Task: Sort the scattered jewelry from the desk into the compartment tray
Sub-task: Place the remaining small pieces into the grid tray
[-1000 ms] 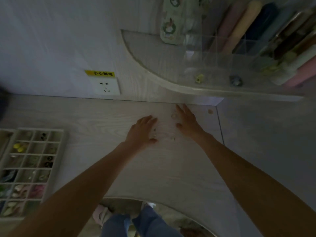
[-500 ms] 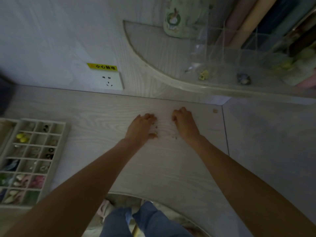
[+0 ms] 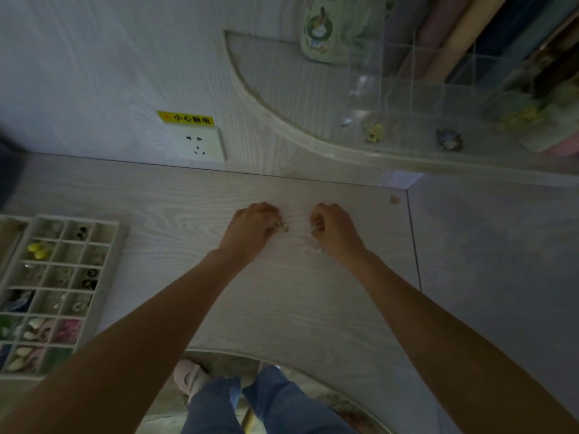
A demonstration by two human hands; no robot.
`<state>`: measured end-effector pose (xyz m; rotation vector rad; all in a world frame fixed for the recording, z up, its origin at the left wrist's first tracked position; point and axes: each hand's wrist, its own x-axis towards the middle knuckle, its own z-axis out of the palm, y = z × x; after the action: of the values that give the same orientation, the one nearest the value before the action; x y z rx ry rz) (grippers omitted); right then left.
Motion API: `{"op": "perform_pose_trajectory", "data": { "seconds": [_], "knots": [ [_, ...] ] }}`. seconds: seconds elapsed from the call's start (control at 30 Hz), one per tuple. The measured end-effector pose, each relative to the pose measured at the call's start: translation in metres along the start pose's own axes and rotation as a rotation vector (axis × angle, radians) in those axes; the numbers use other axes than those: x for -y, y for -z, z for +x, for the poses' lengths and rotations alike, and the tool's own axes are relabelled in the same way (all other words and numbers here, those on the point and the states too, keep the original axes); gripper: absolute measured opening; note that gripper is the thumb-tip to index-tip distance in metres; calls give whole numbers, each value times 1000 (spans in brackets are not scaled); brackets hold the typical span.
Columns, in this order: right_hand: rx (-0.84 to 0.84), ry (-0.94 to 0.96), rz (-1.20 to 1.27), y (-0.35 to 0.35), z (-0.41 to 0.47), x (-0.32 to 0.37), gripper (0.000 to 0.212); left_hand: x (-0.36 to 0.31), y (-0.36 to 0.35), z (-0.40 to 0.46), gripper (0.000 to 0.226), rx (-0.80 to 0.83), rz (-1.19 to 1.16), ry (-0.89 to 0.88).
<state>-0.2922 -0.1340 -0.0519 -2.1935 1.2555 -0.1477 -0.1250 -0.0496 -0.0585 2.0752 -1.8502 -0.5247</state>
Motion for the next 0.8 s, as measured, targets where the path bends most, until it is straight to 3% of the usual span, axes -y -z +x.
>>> {"op": "perform_pose_trajectory", "data": {
  "seconds": [0.2, 0.33, 0.43, 0.57, 0.67, 0.8],
  "knots": [
    [-31, -198, 292, 4, 2, -5, 20, -12, -1, 9, 18, -36, 31, 115],
    [-89, -418, 778, 13, 1, -1, 17, -12, -2, 11, 11, -20, -99, 191],
    [-74, -560, 1154, 24, -2, 6, 23, -14, 2, 9, 6, -73, -348, 328],
    [-58, -675, 1440, 33, -3, 9, 27, -25, 10, 7, 10, -165, -785, 593],
    [-10, -676, 1576, 35, -5, 14, 25, -42, 22, 6, 11, -69, -1259, 709],
    [69, -599, 1604, 37, -7, 28, 24, -53, 36, 3, 30, 64, -1415, 720]
  ]
}}
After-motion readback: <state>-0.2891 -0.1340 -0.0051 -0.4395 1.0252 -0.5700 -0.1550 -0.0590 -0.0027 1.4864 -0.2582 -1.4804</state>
